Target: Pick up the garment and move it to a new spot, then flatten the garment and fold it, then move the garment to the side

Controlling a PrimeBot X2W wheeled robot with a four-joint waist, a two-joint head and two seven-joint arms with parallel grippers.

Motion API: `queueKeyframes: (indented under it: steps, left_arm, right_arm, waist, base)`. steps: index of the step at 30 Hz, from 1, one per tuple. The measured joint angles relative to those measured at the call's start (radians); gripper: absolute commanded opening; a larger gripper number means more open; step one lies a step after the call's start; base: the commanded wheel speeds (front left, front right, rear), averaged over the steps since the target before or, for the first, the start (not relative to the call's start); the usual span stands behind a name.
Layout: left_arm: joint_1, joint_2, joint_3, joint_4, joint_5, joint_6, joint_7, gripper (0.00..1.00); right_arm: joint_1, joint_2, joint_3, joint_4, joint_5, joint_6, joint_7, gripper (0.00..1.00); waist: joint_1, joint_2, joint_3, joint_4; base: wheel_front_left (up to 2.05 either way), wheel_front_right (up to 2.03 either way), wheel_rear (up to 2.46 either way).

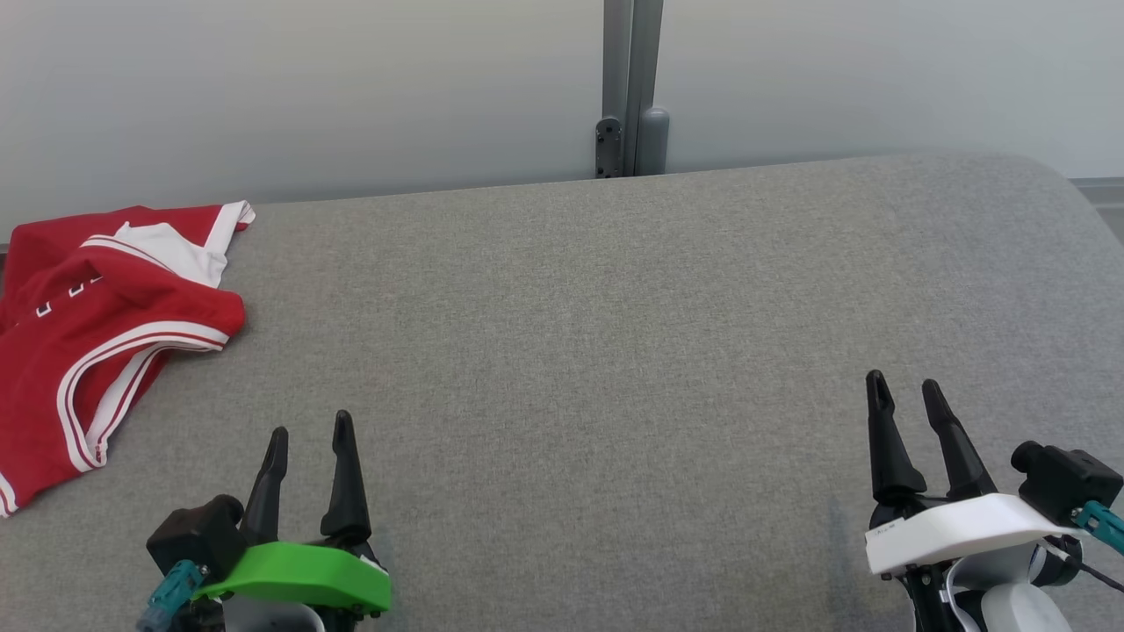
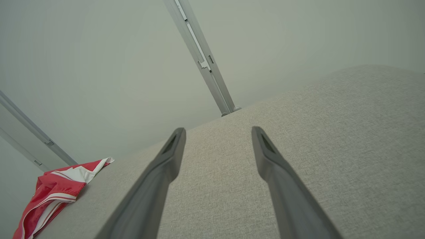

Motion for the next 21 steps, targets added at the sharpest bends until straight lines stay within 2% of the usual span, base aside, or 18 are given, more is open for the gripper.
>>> queueKeyframes:
  steps: [21]
  left_arm:
    - [0.009, 0.002, -0.019, 0.015, 0.171, 0.006, -0.046, 1.0]
  right_arm:
    - [0.007, -0.002, 0.013, -0.003, -0.202, 0.0, -0.045, 1.0]
  waist:
    - [0.0, 0.0, 0.004, 0.005]
  base:
    - [0.0, 0.0, 0.0]
